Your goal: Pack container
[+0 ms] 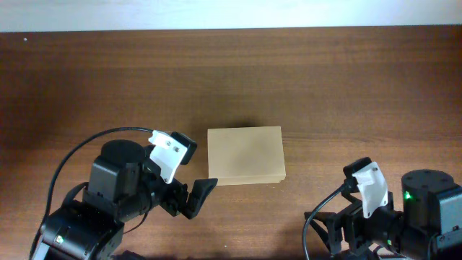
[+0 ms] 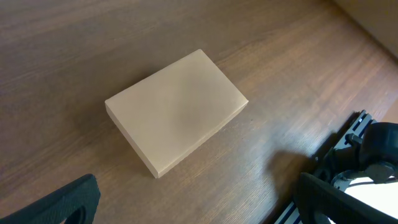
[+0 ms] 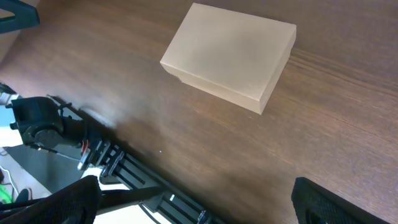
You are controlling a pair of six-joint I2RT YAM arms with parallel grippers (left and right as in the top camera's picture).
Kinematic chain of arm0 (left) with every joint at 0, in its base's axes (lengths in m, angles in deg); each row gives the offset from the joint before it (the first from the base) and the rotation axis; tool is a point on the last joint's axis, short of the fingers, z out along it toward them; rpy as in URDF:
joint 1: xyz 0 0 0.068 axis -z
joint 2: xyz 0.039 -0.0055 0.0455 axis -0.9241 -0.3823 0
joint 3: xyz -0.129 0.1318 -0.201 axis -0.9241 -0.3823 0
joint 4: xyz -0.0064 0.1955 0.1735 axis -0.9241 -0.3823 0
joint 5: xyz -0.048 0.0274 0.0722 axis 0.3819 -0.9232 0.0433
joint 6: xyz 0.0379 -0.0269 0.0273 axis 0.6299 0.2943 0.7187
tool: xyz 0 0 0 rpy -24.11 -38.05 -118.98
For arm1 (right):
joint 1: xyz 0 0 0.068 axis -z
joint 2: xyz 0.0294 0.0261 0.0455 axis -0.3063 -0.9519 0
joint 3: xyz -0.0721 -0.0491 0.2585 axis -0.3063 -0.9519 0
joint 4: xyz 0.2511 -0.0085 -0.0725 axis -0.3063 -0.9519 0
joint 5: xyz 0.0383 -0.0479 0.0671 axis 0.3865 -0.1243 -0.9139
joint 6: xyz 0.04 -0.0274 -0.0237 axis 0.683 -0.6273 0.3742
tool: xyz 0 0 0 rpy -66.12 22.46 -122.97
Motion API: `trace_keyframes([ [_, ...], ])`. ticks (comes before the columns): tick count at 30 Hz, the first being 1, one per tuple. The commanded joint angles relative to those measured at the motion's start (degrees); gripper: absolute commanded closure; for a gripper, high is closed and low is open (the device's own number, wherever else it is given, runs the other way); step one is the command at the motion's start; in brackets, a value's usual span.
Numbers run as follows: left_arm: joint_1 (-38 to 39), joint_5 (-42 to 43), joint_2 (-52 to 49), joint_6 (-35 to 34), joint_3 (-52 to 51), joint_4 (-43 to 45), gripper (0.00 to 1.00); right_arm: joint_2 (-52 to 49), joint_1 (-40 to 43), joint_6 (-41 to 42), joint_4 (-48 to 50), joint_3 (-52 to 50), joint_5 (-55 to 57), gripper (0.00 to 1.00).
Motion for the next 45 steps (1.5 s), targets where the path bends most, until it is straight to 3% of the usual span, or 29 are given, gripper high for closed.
trace_keyframes([
  [1,0.13,0.79,0.37,-0.15,0.39,0.13,0.0,0.13,-0.28,-0.07,0.02,0.59,0.5,0.01],
  [13,0.11,0.79,1.27,-0.15,0.39,0.02,0.0,0.13,-0.28,-0.07,0.02,0.59,0.5,0.01],
  [19,0.0,-13.09,10.47,7.91,-1.77,0.17,0.0,0.13,-0.28,-0.07,0.02,0.59,0.5,0.01],
  [22,-1.31,-16.7,16.11,9.35,-5.9,3.52,0.0,0.13,-0.28,-0.04,0.02,0.59,0.5,0.01],
  [30,-5.81,-15.56,30.86,9.31,-23.17,11.26,0.0,0.13,-0.28,-0.07,0.02,0.59,0.5,0.01],
  [45,-9.01,-10.99,46.27,8.28,-51.89,25.88,0.0,0.13,-0.28,-0.07,0.02,0.59,0.5,0.01],
])
